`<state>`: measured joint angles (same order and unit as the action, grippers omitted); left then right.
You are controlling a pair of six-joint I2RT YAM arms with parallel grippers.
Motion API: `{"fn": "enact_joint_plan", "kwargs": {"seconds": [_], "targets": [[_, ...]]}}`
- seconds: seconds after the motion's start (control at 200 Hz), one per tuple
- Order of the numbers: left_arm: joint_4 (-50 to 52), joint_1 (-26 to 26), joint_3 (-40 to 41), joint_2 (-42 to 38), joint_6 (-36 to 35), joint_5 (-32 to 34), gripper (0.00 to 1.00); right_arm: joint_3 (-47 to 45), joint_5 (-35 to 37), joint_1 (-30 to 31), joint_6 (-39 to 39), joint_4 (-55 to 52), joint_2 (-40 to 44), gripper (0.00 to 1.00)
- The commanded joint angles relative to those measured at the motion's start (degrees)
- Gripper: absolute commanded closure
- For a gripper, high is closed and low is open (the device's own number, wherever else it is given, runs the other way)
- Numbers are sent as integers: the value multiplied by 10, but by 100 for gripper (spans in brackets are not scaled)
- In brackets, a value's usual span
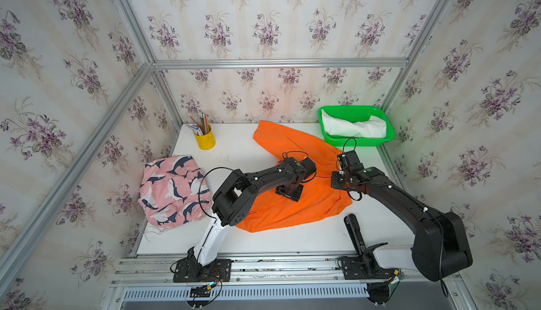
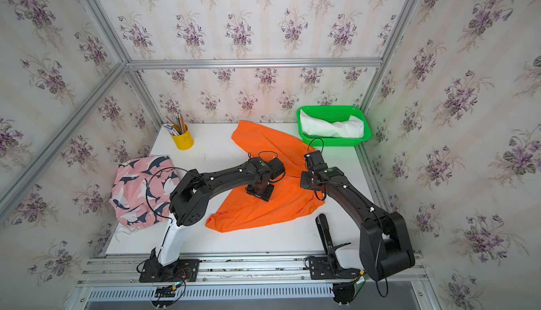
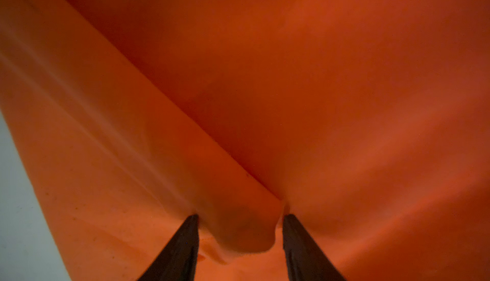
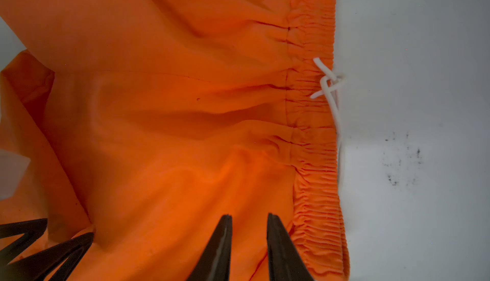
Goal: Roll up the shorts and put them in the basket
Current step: Adjust the shorts at the center of the board.
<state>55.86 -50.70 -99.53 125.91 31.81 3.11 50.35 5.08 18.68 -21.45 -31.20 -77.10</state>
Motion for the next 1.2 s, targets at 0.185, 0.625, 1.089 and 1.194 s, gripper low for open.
{"fn": "enact_joint_plan", "kwargs": {"seconds": [0.185, 0.625, 1.089, 1.194], "targets": [[-42, 48, 64, -79, -16, 62, 96, -2, 3, 0, -6, -16, 25, 76], [-116, 397, 304, -343, -17, -34, 37, -53, -43, 0, -17, -12, 95, 68], [-7, 274, 547, -624, 161, -80, 29, -78, -97, -1, -31, 27, 69, 64], [-24, 212, 602, -648, 218, -88, 25, -76, -101, 0, -26, 27, 63, 64]]}}
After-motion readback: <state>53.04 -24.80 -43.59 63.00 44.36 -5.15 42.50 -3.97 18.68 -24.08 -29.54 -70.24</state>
